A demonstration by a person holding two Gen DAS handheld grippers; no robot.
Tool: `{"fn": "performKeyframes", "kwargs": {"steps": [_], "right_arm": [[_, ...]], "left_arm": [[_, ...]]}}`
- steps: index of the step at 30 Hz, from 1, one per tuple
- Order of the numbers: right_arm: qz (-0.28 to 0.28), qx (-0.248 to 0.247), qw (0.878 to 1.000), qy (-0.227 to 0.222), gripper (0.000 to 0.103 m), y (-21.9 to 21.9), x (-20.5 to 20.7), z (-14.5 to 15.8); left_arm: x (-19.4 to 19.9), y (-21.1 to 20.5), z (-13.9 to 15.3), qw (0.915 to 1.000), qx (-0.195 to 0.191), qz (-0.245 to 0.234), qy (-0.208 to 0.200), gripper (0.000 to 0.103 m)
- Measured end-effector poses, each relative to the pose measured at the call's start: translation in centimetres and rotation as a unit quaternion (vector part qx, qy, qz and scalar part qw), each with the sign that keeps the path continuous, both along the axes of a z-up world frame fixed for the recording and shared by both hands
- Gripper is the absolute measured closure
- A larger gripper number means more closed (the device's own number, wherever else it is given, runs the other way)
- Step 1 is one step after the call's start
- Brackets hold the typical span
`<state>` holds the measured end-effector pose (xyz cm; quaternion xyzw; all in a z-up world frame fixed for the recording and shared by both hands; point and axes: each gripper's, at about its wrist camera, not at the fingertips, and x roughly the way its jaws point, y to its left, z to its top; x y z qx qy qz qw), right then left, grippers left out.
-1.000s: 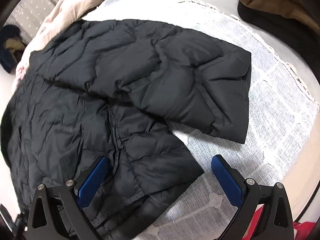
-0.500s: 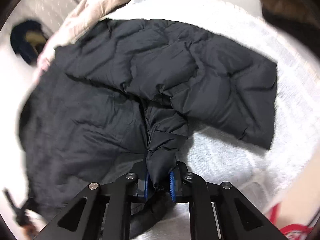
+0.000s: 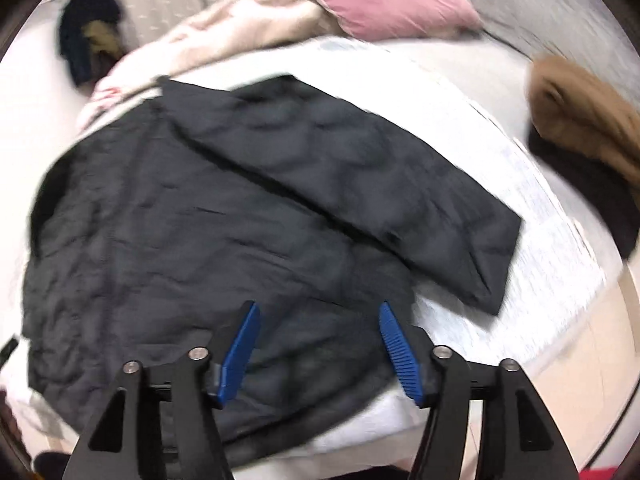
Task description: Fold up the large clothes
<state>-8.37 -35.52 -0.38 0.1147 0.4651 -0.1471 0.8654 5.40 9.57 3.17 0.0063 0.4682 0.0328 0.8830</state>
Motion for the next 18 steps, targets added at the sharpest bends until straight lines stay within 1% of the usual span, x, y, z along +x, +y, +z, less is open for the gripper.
{"fn": "performKeyframes", "kwargs": {"steps": [1,2,3,4,5,6,7,8,10,11,13,15,17,18], "right_arm": [[0.013,-0.004,1.000,-0.006,0.035,0.6,0.4,0.4],[0.023,-0.008,1.000,-0.009,0.034,2.1,0.7,0.8],[0.031,-0.014,0.999,-0.010,0.034,2.7,1.2,1.1],[0.037,-0.023,0.999,-0.013,0.034,3.4,1.6,1.5],[0.051,-0.035,0.998,-0.024,0.034,4.1,2.7,1.8],[0.065,-0.043,0.996,-0.032,0.034,4.7,3.3,2.1],[0.081,-0.055,0.995,-0.036,0.034,5.3,4.9,1.8],[0.096,-0.069,0.993,-0.030,0.034,5.9,6.2,1.5],[0.110,-0.107,0.988,-0.002,0.034,6.5,9.3,0.1],[0.107,-0.123,0.987,0.006,0.034,6.7,10.3,-0.5],[0.099,-0.152,0.983,0.016,0.034,6.2,12.4,-1.8],[0.094,-0.155,0.983,0.021,0.035,5.3,14.2,-2.9],[0.095,-0.150,0.984,0.021,0.043,4.5,15.2,-3.4],[0.101,-0.147,0.984,0.027,0.062,4.1,15.9,-3.6]], "left_arm": [[-0.1,0.6,0.1,1.0000,-0.002,-0.002,0.003,0.020],[0.8,0.0,0.4,0.9999,-0.006,-0.002,0.009,0.020],[1.2,0.8,0.1,0.9999,-0.015,-0.003,0.006,0.020],[0.8,1.2,-0.2,0.9997,-0.025,-0.005,0.005,0.020],[1.8,0.5,0.1,0.9993,-0.037,-0.011,0.001,0.020],[1.9,1.2,0.0,0.9988,-0.045,-0.018,-0.005,0.020],[2.7,0.9,-0.2,0.9981,-0.052,-0.028,-0.015,0.019],[3.4,0.4,-0.4,0.9970,-0.058,-0.041,-0.030,0.019],[4.4,-0.1,-1.4,0.9943,-0.062,-0.058,-0.065,0.019],[4.6,-0.2,-1.9,0.9935,-0.058,-0.062,-0.075,0.019],[6.0,-0.6,-2.8,0.9957,-0.024,-0.061,-0.066,0.019],[7.0,-0.7,-2.9,0.9964,0.000,-0.056,-0.064,0.019],[7.6,-0.4,-2.5,0.9963,0.006,-0.040,-0.076,0.019],[7.9,-0.2,-2.4,0.9964,0.004,-0.035,-0.077,0.019]]}}
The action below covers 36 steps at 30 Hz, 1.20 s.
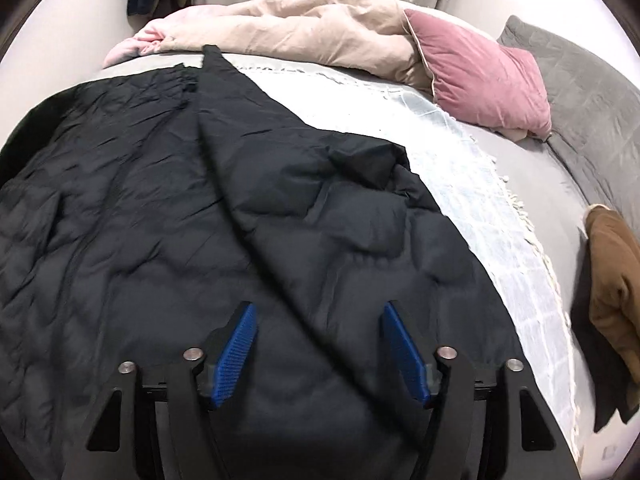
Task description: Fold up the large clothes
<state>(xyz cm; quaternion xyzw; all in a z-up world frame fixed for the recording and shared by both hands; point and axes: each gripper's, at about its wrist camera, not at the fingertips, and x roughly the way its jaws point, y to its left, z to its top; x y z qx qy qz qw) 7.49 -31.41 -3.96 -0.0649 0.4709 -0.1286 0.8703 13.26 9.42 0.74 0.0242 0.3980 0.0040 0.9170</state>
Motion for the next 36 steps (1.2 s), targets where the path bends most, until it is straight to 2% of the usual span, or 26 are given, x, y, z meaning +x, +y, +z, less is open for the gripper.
{"fn": "performKeyframes", "kwargs": {"steps": [1,2,4,6,9,15,17,20,21,22,24,28,31,36], "right_arm": [[0.004,0.005,1.000,0.009,0.082,-0.3,0.5,-0.1],[0.005,0.018,1.000,0.018,0.088,-0.8,1.2,-0.2],[-0.014,0.038,0.999,0.011,0.094,-2.2,2.0,0.8],[-0.034,0.032,0.999,-0.006,0.095,-3.8,3.0,2.3],[-0.062,-0.009,0.998,-0.031,0.096,-6.0,4.7,5.0],[-0.130,-0.084,0.986,-0.065,0.096,-11.7,9.7,9.6],[-0.166,-0.100,0.979,-0.059,0.094,-13.3,10.7,10.2],[-0.213,-0.066,0.972,-0.075,0.084,-15.2,9.9,11.4],[-0.220,-0.049,0.971,-0.083,0.071,-15.4,9.5,11.7],[-0.223,-0.030,0.970,-0.094,0.052,-15.6,9.0,11.8],[-0.221,-0.003,0.968,-0.115,0.039,-15.8,8.0,11.7],[-0.212,0.050,0.968,-0.128,0.039,-14.8,5.7,11.3],[-0.203,0.112,0.962,-0.142,0.039,-13.2,2.3,10.2],[-0.197,0.210,0.943,-0.170,0.033,-9.8,-2.9,7.8]], "left_arm": [[0.3,0.2,0.0,1.0000,-0.005,0.004,0.001,0.019],[0.6,0.5,-0.1,0.9999,-0.008,0.006,0.005,0.019],[1.2,1.1,-0.3,0.9997,-0.016,0.011,0.014,0.019],[1.4,1.4,-0.3,0.9995,-0.023,0.012,0.015,0.019],[1.8,1.7,-0.2,0.9995,-0.022,0.019,0.012,0.019],[3.0,1.8,-0.7,0.9991,-0.026,0.026,0.018,0.019],[3.2,1.5,-1.0,0.9992,-0.022,0.024,0.022,0.019],[3.1,1.2,-1.1,0.9996,-0.001,0.021,0.019,0.019],[3.1,1.1,-0.9,0.9996,0.008,0.022,0.015,0.019],[3.1,1.1,-0.8,0.9996,0.013,0.022,0.010,0.019],[3.0,1.1,-0.5,0.9995,0.019,0.024,0.003,0.019],[3.2,1.5,-0.4,0.9992,0.024,0.031,0.009,0.019],[3.6,2.5,-0.6,0.9983,0.030,0.047,0.016,0.019],[4.7,5.4,-1.8,0.9953,0.004,0.089,0.037,0.019]]}}
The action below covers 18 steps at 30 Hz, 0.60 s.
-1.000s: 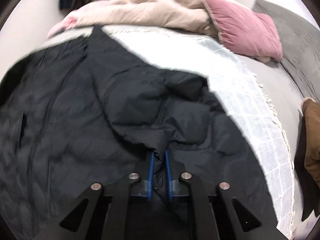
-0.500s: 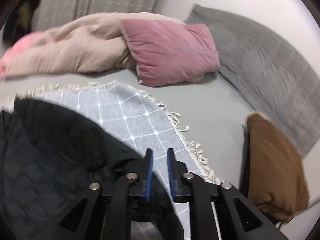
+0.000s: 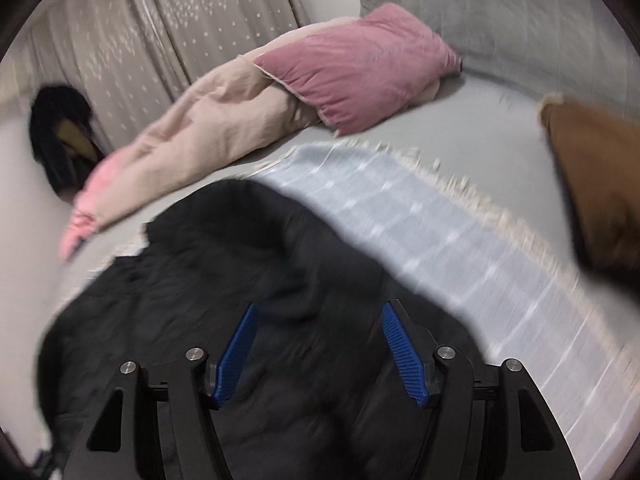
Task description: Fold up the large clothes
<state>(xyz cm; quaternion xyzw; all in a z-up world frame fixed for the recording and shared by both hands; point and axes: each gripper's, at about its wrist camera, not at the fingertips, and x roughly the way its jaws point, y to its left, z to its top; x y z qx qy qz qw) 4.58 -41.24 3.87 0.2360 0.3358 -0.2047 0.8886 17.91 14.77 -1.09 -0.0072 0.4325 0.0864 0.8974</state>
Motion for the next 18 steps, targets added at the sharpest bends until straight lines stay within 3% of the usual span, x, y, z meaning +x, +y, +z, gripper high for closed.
{"fn": "performKeyframes", "kwargs": {"steps": [5,8,9,10,14,18], "right_arm": [[0.030,0.035,0.999,0.004,0.033,3.4,-1.7,-2.8],[0.055,0.025,0.998,0.024,0.033,4.5,-1.0,-3.2],[0.062,0.020,0.998,0.016,0.033,4.8,-1.0,-3.0],[0.064,0.012,0.998,0.012,0.033,4.9,-1.0,-2.8],[0.063,-0.042,0.997,0.013,0.033,5.1,-0.8,-1.9],[0.060,-0.045,0.997,0.024,0.033,4.4,-0.1,-2.6]], "left_arm": [[1.6,2.6,-3.1,0.9982,-0.014,0.036,0.046,0.021],[2.1,4.1,-3.9,0.9971,-0.017,0.052,0.053,0.059],[2.3,4.3,-3.7,0.9972,-0.017,0.051,0.053,0.080],[2.9,4.6,-2.9,0.9975,-0.010,0.047,0.051,0.088],[6.4,5.1,2.2,0.9964,0.073,0.035,0.022,0.091],[11.3,7.1,7.4,0.9907,0.122,0.059,-0.010,0.091]]}}
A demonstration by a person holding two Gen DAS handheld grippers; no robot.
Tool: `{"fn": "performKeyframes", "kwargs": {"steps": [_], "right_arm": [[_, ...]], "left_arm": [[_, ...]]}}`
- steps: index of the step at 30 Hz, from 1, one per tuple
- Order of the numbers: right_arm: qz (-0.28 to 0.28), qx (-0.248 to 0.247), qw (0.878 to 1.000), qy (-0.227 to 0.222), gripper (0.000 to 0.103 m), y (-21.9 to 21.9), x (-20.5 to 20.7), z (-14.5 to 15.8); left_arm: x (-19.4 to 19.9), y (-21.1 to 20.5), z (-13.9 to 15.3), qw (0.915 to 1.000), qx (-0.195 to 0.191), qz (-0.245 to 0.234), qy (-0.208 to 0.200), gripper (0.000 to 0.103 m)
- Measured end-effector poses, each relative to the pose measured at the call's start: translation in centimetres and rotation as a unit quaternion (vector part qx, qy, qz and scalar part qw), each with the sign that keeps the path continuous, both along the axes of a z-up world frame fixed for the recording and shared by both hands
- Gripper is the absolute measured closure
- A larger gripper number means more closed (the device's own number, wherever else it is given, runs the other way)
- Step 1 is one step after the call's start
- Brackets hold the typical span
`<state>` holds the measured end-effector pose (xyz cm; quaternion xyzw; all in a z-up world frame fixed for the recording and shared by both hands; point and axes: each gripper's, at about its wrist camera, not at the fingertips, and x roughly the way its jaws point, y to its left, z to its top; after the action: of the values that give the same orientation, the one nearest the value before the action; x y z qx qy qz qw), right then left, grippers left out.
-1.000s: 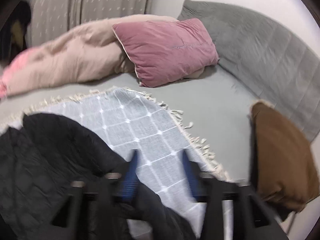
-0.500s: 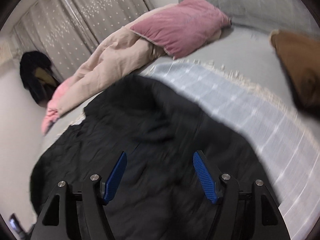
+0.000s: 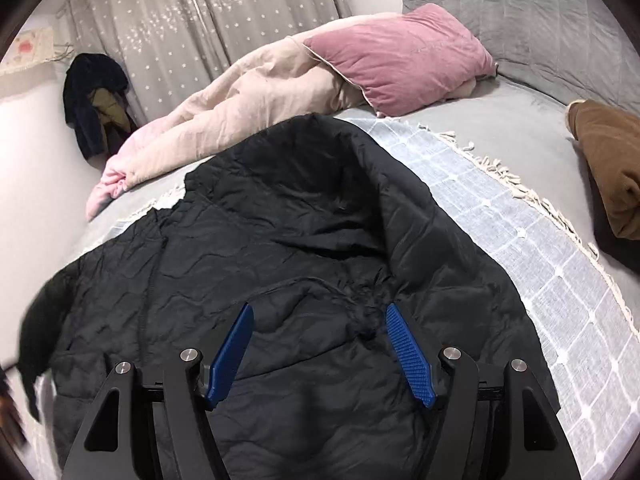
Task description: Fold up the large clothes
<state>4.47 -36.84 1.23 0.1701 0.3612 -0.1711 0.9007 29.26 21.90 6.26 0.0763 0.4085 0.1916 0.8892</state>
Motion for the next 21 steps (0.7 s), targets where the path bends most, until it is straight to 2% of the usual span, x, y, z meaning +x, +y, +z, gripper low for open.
{"fn": "performKeyframes", "kwargs": {"steps": [2,3,4,5,6,7,8,9,13,16,18,21], "right_arm": [[-0.002,0.009,1.000,0.004,0.033,-0.6,0.4,-0.3],[-0.004,0.012,1.000,0.003,0.033,-0.9,0.5,-0.4],[-0.006,0.012,1.000,0.002,0.033,-1.2,0.5,-0.3],[-0.009,0.009,1.000,-0.001,0.033,-1.5,0.5,0.0],[-0.011,0.004,1.000,-0.003,0.033,-1.7,0.5,0.2],[-0.014,-0.004,1.000,-0.006,0.033,-1.8,0.4,0.4],[-0.017,-0.012,1.000,-0.007,0.033,-1.9,0.3,0.5],[-0.020,-0.019,1.000,-0.008,0.033,-2.0,0.3,0.6],[-0.022,-0.047,0.999,0.002,0.033,-1.9,0.6,0.5],[-0.017,-0.055,0.998,0.010,0.033,-1.8,0.8,0.2],[-0.015,-0.066,0.998,0.014,0.033,-1.7,0.7,0.2],[-0.031,-0.095,0.995,0.022,0.033,-2.0,0.7,0.2]], "left_arm": [[3.2,1.1,2.0,0.9988,0.045,0.018,-0.011,0.089],[4.4,1.2,2.4,0.9967,0.076,0.026,-0.012,0.081],[5.8,1.4,2.5,0.9918,0.122,0.039,-0.005,0.061],[7.3,1.5,2.4,0.9835,0.173,0.050,0.012,0.049],[8.4,1.6,2.3,0.9731,0.221,0.060,0.024,0.026],[8.9,1.6,2.3,0.9652,0.253,0.063,0.022,0.015],[9.3,1.7,2.4,0.9612,0.269,0.061,0.014,0.013],[9.5,1.7,2.5,0.9600,0.273,0.060,0.011,0.013],[10.2,2.5,2.0,0.9641,0.255,0.068,0.030,0.013],[10.0,3.1,2.4,0.9647,0.251,0.076,0.023,0.013],[10.1,5.1,2.7,0.9754,0.205,0.079,0.020,0.013],[9.7,7.8,3.6,0.9830,0.149,0.106,0.014,0.013]]}}
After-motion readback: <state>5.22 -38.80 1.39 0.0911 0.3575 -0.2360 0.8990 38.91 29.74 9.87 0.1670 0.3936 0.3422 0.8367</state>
